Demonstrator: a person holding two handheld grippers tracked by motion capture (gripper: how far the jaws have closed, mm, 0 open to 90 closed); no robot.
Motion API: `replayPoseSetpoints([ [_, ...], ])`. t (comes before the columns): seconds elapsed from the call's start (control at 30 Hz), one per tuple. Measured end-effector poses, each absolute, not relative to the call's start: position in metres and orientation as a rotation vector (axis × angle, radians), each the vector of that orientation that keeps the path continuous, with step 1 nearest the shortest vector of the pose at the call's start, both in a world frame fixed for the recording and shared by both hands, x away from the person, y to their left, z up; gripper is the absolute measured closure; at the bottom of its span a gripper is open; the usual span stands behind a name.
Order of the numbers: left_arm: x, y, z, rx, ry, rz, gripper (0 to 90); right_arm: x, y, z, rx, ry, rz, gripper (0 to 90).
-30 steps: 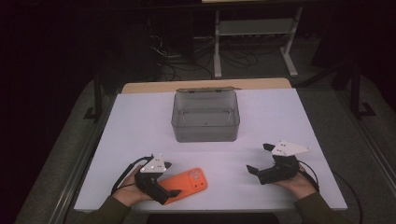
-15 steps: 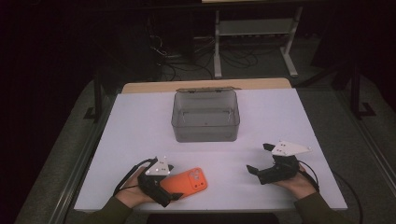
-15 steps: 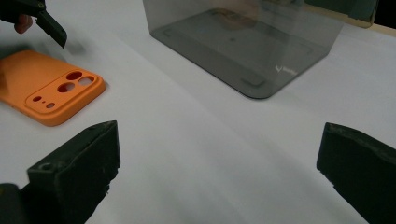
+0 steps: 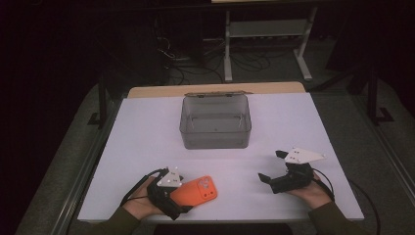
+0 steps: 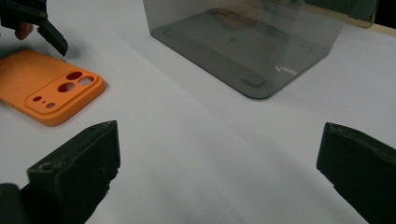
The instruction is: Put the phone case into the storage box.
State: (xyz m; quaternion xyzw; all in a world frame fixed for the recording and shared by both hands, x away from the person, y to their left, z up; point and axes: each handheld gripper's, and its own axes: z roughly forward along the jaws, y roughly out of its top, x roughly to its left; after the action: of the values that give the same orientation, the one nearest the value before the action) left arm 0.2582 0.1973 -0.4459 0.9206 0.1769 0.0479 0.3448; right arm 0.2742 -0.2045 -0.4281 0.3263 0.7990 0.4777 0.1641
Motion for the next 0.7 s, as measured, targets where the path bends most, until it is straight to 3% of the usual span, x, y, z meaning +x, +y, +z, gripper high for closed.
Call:
replayPoseSetpoints([
  [0.7,0.2563,0.1957,-0.4477,2.424,0.449,0.145,7.3,0.2745,-0.2045,-0.4282,0.933,2.279,1.361,0.0],
])
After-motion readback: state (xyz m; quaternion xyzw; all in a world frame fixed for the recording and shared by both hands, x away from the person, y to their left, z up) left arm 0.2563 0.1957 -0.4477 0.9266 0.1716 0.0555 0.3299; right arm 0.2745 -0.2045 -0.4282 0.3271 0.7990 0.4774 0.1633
